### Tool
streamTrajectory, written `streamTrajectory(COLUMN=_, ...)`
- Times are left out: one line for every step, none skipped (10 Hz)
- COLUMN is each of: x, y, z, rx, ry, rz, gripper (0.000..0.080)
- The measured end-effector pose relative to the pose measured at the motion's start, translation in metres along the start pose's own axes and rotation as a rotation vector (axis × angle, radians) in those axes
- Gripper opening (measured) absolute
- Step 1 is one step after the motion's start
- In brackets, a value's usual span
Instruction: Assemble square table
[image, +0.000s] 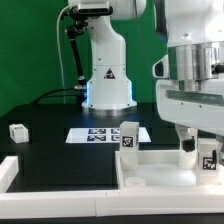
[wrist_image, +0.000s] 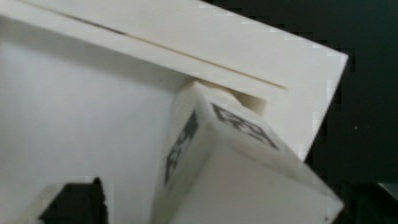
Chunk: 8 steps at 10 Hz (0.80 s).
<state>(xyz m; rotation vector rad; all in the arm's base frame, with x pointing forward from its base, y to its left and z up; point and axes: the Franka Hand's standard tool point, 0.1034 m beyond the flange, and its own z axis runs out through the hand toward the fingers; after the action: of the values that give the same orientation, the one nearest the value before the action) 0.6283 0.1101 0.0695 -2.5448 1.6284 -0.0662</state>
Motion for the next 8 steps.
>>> streamTrajectory(x=0.0, y=0.0, z=0.0, rx=-0.007, ry=0.012, rz=-0.16, gripper=0.0648)
streamTrajectory(x=-0.005, y=-0.002, z=0.001, rx=-0.017, ry=0.029, rz=-0.354, gripper=0.0648)
streamTrajectory(x=-0.014, y=-0.009, z=-0.001, rx=-0.027, ry=0.047, rz=-0.524, gripper=0.0648)
streamTrajectory(x=-0.02, y=-0.013, z=-0.002, rx=-0.021, ry=0.067, rz=-0.692, gripper=0.0648)
streamTrajectory(x=-0.024, y=-0.01, z=-0.001, rx=-0.013, ry=0.077, rz=-0.773, gripper=0.0648)
streamTrajectory(x=-0.023, y=-0.009, z=0.0, rx=-0.012, ry=0.071, rz=-0.694, gripper=0.0648)
streamTrajectory(x=-0.021, y=-0.008, z=0.0, rx=-0.015, ry=0.072, rz=-0.697, gripper=0.0523)
streamTrajectory(x=-0.017, y=-0.005, z=0.001, rx=-0.021, ry=0.072, rz=-0.661, gripper=0.0386)
